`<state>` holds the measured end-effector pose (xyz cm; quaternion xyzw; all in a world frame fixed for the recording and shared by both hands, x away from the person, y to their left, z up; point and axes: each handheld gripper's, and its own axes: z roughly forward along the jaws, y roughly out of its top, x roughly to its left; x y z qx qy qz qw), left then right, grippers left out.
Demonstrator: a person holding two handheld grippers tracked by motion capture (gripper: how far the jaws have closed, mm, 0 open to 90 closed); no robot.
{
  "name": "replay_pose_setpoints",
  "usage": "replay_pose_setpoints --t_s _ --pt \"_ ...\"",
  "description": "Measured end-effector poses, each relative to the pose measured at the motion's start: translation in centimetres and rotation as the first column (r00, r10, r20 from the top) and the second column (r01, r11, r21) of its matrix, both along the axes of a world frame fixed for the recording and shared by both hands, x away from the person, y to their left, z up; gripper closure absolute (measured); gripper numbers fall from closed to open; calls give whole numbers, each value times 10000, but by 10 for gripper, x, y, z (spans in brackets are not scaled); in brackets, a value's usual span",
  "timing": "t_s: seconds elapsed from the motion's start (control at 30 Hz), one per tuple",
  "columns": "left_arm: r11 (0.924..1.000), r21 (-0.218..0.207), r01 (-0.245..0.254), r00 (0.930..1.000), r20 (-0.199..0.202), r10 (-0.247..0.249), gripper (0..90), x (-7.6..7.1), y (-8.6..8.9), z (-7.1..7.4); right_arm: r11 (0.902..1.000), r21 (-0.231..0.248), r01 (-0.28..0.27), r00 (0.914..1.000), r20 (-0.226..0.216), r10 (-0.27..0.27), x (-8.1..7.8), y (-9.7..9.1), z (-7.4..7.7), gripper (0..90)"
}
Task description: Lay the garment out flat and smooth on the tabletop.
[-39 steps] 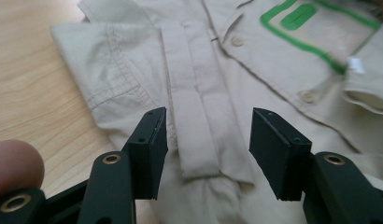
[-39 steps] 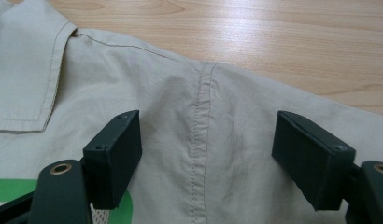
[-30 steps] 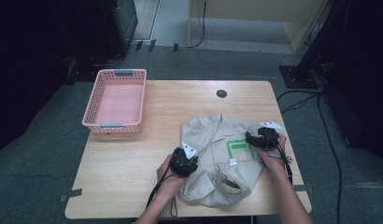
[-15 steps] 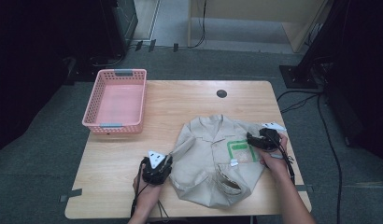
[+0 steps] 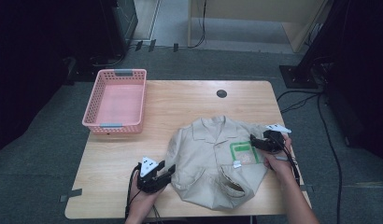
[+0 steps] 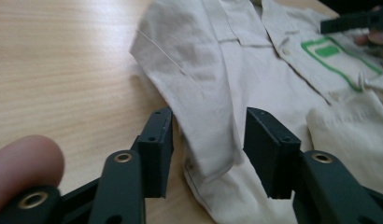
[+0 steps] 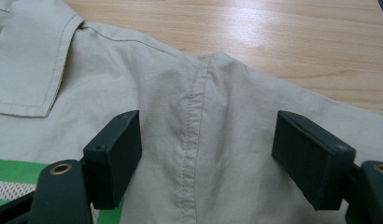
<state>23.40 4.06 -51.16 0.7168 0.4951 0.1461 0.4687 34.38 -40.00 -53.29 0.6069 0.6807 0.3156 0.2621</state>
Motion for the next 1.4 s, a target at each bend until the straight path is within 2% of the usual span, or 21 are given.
replay_pose_setpoints --t_s 0.13,0.3,0.4,0.53,0.67,0.8,0.87,0.9,0.93,1.0,1.03,1.07,1.1,1.17,1.2,1.23,1.27,1.3,1.33,1.37,1.4 --pt "9985 -294 -458 9989 -96 455 478 9 2 -1 10000 29 -26 10000 2 26 -1 -2 0 244" --pt "9904 -1081 -856 9963 -163 843 469 16 12 -1 10000 22 -56 10000 -12 56 -2 -9 0 244" --pt "9802 -1081 -1658 9861 -117 1656 469 18 21 0 10000 20 -2 10000 -15 2 -3 -14 0 244" --pt "9659 -960 -2403 9693 -761 2336 472 24 28 -3 10000 5 81 10000 -15 -81 -4 -19 0 244" --pt "9661 -936 -2406 9680 -961 2317 474 28 25 -7 9999 -2 115 9999 -12 -115 -5 -21 0 244" --pt "9576 -1299 -2573 9620 -1282 2411 467 40 18 -5 9999 -4 120 9999 -9 -120 -5 -21 0 244" --pt "9648 -1246 -2316 9658 -1482 2127 465 46 9 -5 9999 -7 121 9999 -15 -121 -5 -21 0 244" --pt "9709 -1032 -2160 9694 -1416 2006 469 47 3 -4 9999 -8 115 9999 -14 -115 -5 -21 0 244" --pt "9789 -698 -1922 9758 -1194 1831 485 46 -5 -4 9999 -7 114 9999 -17 -114 -5 -21 0 244" --pt "9859 -80 -1672 9831 -767 1661 596 43 -16 -3 9999 4 122 9999 -15 -122 -5 -21 0 244" --pt "9859 -80 -1672 9831 -767 1661 678 43 -16 -3 9999 0 119 9999 -17 -119 -5 -21 0 244" --pt "9841 787 -1591 9869 -137 1607 754 38 -26 -3 9999 -1 115 9999 -17 -115 -5 -21 0 244" --pt "9837 988 -1505 9886 47 1508 799 35 -29 -2 9999 1 112 9999 -16 -112 -5 -22 0 244" --pt "9846 1114 -1350 9908 210 1334 817 33 -33 -1 9999 -4 109 9999 -18 -110 -5 -22 0 244" --pt "9893 1337 -581 9960 749 484 791 26 -44 1 9999 2 113 9999 -16 -113 -5 -22 0 244" --pt "9909 1338 169 9949 961 -299 743 22 -51 3 9999 -10 106 9999 -8 -106 -5 -22 0 244" --pt "9852 1339 1071 9859 1139 -1226 671 18 -59 4 9999 -12 106 9999 -7 -106 -5 -22 0 244" --pt "9708 1419 1936 9686 1294 -2121 602 14 -66 6 9999 -3 113 9999 -15 -113 -5 -22 0 244" --pt "9549 1592 2506 9522 1376 -2728 545 11 -73 7 9999 -2 118 9999 -16 -118 -5 -22 0 244" --pt "9449 1711 2792 9416 1439 -3043 503 8 -78 8 9999 -18 111 9999 -7 -111 -5 -22 0 244" --pt "9449 1711 2792 9416 1439 -3043 479 8 -78 8 9999 -18 111 9999 -7 -111 -5 -22 0 244"
